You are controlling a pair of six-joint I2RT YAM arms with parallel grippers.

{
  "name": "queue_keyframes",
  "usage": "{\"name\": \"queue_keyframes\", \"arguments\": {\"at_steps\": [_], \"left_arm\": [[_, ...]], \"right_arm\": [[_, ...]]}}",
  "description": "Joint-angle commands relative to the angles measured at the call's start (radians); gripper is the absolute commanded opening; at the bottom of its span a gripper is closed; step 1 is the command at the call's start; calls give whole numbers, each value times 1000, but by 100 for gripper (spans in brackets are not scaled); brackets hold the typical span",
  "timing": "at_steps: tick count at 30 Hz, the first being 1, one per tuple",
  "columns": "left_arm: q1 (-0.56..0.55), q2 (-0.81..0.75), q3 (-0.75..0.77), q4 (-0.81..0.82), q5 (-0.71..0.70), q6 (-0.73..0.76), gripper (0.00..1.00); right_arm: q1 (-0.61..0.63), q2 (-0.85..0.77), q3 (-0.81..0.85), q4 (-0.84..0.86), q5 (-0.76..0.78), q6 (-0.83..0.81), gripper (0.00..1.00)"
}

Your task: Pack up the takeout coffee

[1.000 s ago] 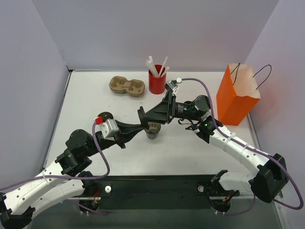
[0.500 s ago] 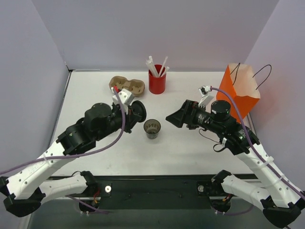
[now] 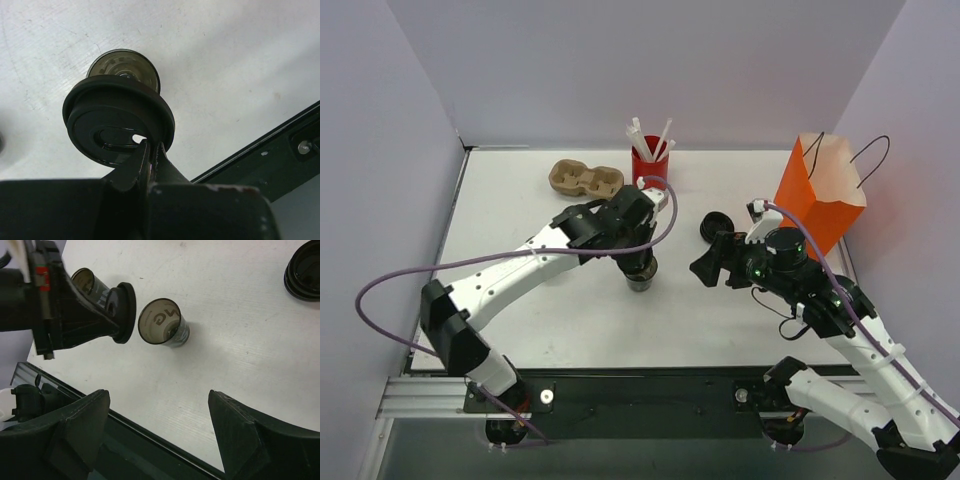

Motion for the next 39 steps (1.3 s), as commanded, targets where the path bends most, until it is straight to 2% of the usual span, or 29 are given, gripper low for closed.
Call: {"name": "queue_keyframes", "arguments": {"at_steps": [1,8,39], "left_arm": [[2,117,125,-64,28,-15,0],[-17,251,248,-153,-24,-6,0],[-15,417,352,-234,-71,10,0]], "right_arm": [[11,-11,-26,-17,31,-31,82],[11,-39,-35,-27,32,-38,82],[11,-120,14,-73,77,-57,82]]}}
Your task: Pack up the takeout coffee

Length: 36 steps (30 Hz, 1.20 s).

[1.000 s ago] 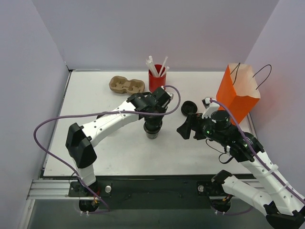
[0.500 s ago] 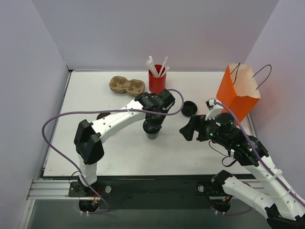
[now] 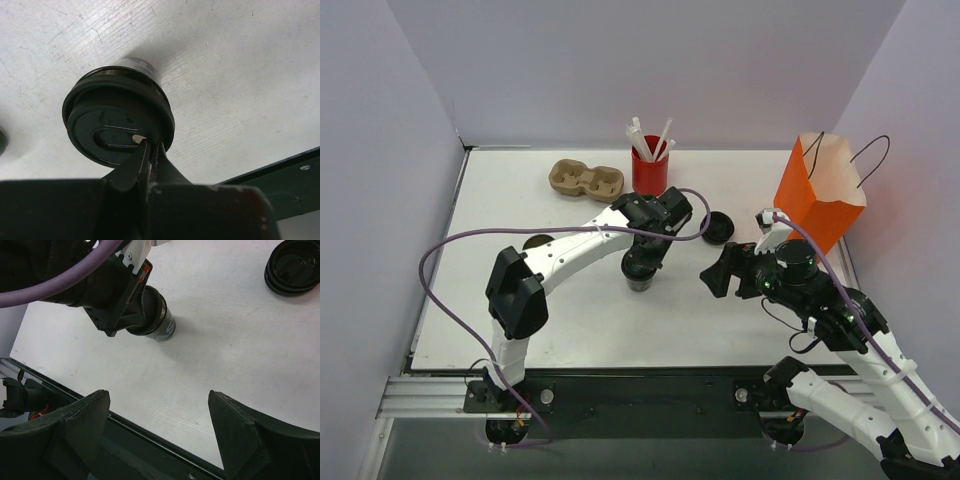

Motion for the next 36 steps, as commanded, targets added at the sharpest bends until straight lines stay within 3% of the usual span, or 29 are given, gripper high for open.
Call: {"name": "queue_keyframes", "arguments": {"at_steps": [1,32,36], "left_arm": [[3,8,52,-24,-16,-2,0],[-2,54,78,-64,1,-6,0],[0,63,76,-64,1,-6,7]], "right_arm": [[5,-33,46,-12,30,-10,82],[6,-61,47,-36,56,-25,82],[6,-61,50,-38,55,-27,82]]}}
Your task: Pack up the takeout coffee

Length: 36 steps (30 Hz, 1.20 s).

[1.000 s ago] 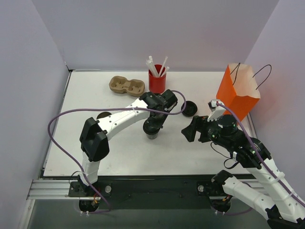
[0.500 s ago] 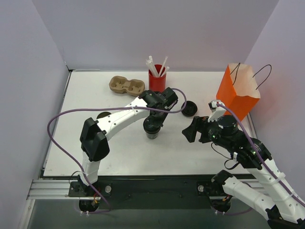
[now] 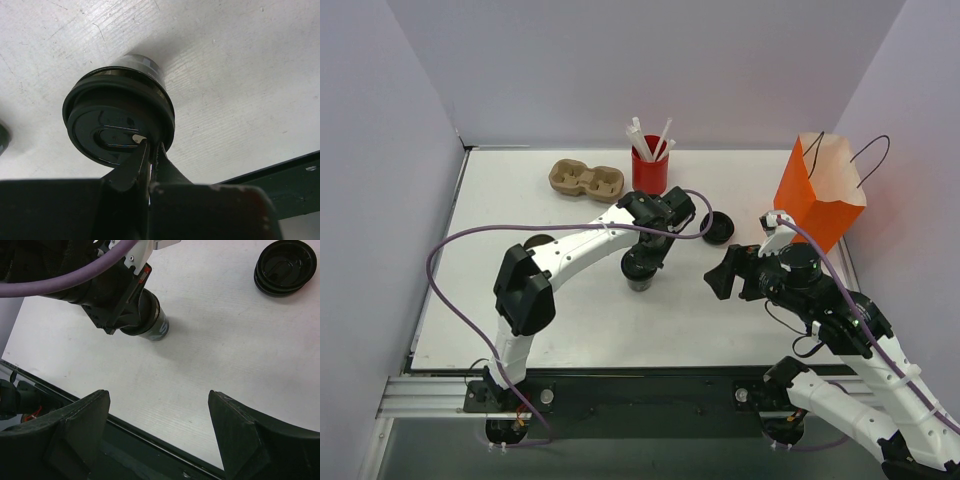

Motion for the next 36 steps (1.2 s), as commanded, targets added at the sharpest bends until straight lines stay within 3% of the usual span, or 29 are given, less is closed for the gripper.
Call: {"name": "queue_keyframes", "arguments": {"at_steps": [1,9,15,22,26,31,36], "left_arm": [[-2,10,17,-3,9,-5,10],[-2,7,31,8,15,-2,29],[-2,-16,60,41,46,-1,50],[41,-142,54,163,113,-24,56],[119,-269,-67,305,161,-48,59],[257,-490,-404,509,224,-60,65],[304,-596,-645,710,357,-39,71]], "right_arm": [[5,-33,50,-15,24,-15,82],[5,-33,47,-16,24,-17,82],[5,-30,47,-16,13,-6,82],[5,-7,35,-2,-40,23,82],[6,30,17,56,-97,57,82],[5,128,-2,194,-181,100,81],[-1,306,30,261,-241,107,81]]}}
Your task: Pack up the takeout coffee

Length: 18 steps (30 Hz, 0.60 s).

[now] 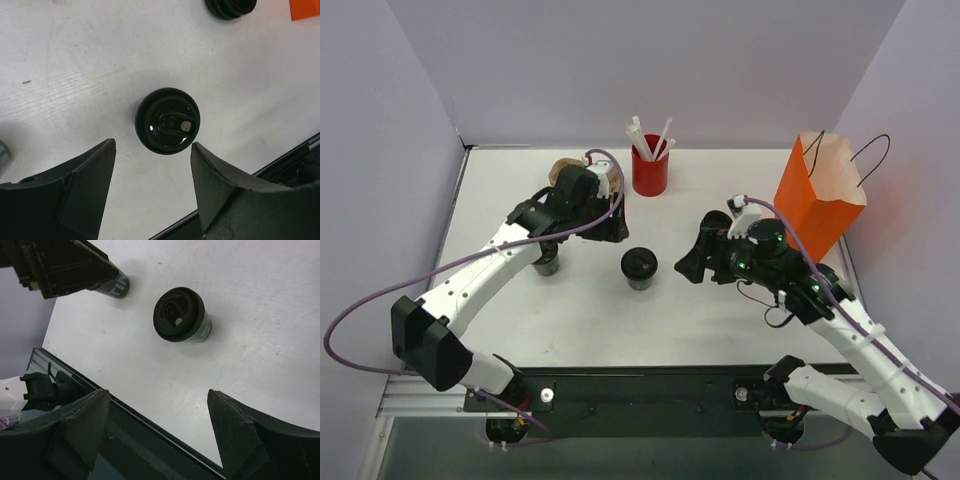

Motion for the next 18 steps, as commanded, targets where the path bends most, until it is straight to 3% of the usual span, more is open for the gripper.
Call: {"name": "queue_keyframes", "arguments": {"at_steps": [1,10,18], "left_arm": [[12,-51,-184,238,155,8,71],[108,-45,-350,430,238,-13,72],[156,-94,-417,435,233,-17,72]], "right_arm": [[-3,146,40,123,-82,24,81],[-5,406,43,261,-48,103,78],[-6,522,45,321,19,148,77]]}}
